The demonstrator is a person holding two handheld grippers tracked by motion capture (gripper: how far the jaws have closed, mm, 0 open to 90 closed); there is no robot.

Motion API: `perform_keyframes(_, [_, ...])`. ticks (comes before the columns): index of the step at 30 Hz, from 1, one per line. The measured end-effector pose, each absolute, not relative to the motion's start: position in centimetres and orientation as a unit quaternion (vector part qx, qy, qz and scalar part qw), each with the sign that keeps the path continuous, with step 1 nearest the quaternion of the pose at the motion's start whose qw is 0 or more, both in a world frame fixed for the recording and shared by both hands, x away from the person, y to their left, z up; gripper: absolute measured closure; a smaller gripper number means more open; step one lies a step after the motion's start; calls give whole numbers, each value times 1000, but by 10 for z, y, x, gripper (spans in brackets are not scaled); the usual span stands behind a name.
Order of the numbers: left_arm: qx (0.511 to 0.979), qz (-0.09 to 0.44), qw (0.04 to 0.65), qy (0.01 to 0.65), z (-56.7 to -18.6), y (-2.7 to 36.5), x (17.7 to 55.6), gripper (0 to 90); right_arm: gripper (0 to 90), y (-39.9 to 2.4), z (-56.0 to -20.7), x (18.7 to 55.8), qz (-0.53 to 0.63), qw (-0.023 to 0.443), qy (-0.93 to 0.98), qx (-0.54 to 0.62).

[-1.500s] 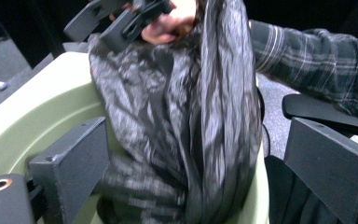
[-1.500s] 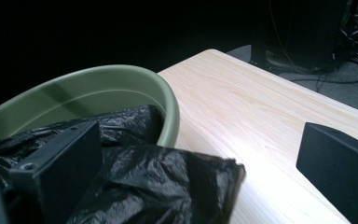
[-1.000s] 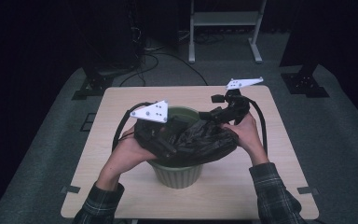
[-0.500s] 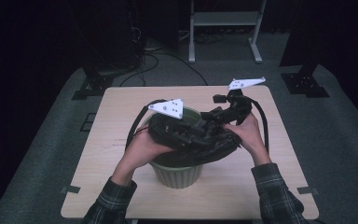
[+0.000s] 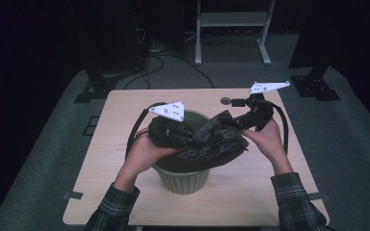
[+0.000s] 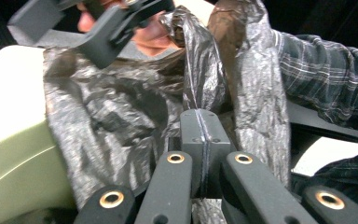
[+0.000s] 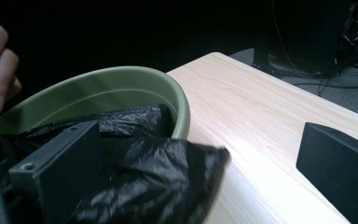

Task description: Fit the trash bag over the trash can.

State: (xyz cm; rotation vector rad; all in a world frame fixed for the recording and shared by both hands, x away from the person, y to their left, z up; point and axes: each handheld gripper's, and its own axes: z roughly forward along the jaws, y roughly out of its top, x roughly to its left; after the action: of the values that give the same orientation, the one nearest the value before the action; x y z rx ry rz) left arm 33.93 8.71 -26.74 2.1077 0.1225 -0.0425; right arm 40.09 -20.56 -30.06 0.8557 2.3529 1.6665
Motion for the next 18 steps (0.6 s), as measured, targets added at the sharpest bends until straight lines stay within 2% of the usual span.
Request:
perform_keyframes(11, [857,15,504,105,-269,128,350,900,0,-233,-297,383,557,79,775,287])
perform_keyframes(18, [855,26,500,134,-275,141,359,900,0,-239,-297,372,562,78,774,281])
